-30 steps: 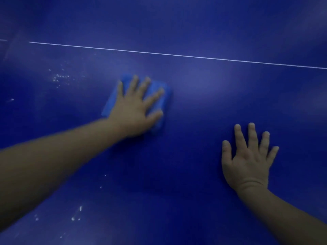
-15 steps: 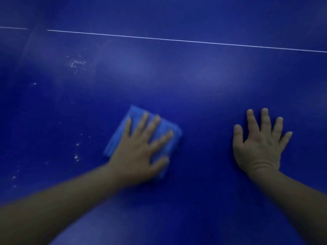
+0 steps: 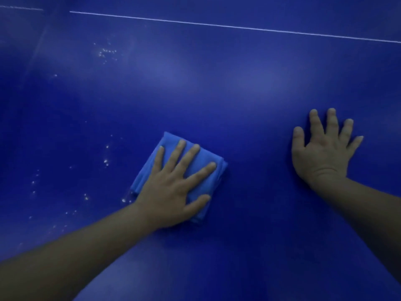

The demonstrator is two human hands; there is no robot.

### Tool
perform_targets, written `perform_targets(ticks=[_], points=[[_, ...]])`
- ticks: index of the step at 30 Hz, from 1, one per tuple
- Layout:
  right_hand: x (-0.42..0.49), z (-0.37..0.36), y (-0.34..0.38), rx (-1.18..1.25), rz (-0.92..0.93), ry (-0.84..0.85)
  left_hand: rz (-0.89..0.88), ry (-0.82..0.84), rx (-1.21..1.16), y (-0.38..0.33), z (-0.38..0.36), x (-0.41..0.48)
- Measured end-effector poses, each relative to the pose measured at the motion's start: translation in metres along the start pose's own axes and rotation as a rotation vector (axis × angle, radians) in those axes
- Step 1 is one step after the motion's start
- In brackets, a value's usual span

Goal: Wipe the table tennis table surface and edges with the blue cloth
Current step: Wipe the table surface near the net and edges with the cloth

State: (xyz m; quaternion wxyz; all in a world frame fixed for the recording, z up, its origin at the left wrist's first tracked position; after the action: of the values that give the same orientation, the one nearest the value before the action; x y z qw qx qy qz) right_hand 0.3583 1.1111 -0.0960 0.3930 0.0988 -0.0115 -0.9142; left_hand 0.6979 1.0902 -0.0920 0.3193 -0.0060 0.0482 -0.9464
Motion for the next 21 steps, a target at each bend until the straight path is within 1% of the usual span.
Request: perform_targets(ticks=[1, 2, 4, 5, 6, 7, 8, 9, 11, 12, 13, 14, 15, 16, 17, 18, 19, 20, 21], points=[[0.0, 0.0, 0.0, 0.005, 0.005, -0.005, 0.027, 0.014, 0.023, 0.014, 0.001, -0.007], [0.0, 0.0, 0.0, 0.009, 0.011, -0.007, 0.123, 0.01, 0.047, 0.035, 0.003, -0.007], [0.0, 0.0, 0.001, 0.004, 0.013, -0.009, 0.418, 0.013, 0.038, 0.082, 0.009, 0.006], [0.0, 0.0, 0.001, -0.003, 0.009, -0.009, 0.533, 0.012, 0.01, 0.095, 0.01, 0.014], [0.0, 0.0, 0.001, -0.011, 0.006, -0.007, 0.602, 0.009, -0.009, 0.097, 0.009, 0.02], [0.0, 0.0, 0.002, -0.016, 0.008, -0.002, 0.622, 0.004, -0.009, 0.088, 0.007, 0.025], [0.0, 0.0, 0.002, -0.018, 0.011, 0.003, 0.601, -0.004, 0.002, 0.07, 0.003, 0.025], [0.0, 0.0, 0.002, -0.018, 0.012, 0.007, 0.533, -0.012, 0.006, 0.044, 0.0, 0.019], [-0.001, 0.001, 0.002, -0.02, 0.017, 0.009, 0.312, -0.039, 0.014, -0.012, -0.008, -0.009], [-0.001, 0.001, 0.001, -0.021, 0.021, 0.01, 0.205, -0.026, 0.009, -0.031, -0.01, -0.027], [-0.001, 0.001, 0.001, -0.019, 0.026, 0.012, 0.138, -0.006, 0.007, -0.036, -0.011, -0.039], [-0.001, 0.001, 0.001, -0.012, 0.029, 0.012, 0.116, 0.003, 0.01, -0.026, -0.01, -0.043], [-0.001, 0.001, 0.001, -0.003, 0.032, 0.007, 0.168, -0.006, 0.028, -0.009, -0.007, -0.041], [0.0, 0.001, 0.001, 0.001, 0.036, 0.0, 0.288, -0.011, 0.032, 0.014, -0.004, -0.034], [0.0, 0.0, 0.0, -0.001, 0.04, -0.007, 0.447, -0.021, 0.017, 0.036, 0.0, -0.025], [0.0, -0.001, -0.001, -0.004, 0.045, -0.016, 0.59, -0.018, -0.015, 0.05, 0.003, -0.018], [0.001, -0.001, -0.001, -0.006, 0.05, -0.025, 0.682, -0.012, -0.039, 0.051, 0.003, -0.013], [0.001, -0.001, -0.001, -0.005, 0.057, -0.029, 0.703, -0.018, -0.039, 0.039, 0.001, -0.012], [0.001, -0.001, -0.001, -0.004, 0.068, -0.024, 0.662, -0.031, -0.025, 0.017, -0.002, -0.017]])
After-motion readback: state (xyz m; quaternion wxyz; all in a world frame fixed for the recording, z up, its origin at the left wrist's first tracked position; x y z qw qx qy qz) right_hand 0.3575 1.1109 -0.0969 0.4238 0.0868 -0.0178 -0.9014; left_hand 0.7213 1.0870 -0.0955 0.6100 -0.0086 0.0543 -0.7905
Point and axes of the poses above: each hand's wrist, its own x-axis towards the middle knuckle, its own z-axis out of the back of the hand, y = z × x, the point moved 4 cm from there along x, towards the middle knuckle, and after that the axes turned 5 degrees about -z, right-handed, at the moved point
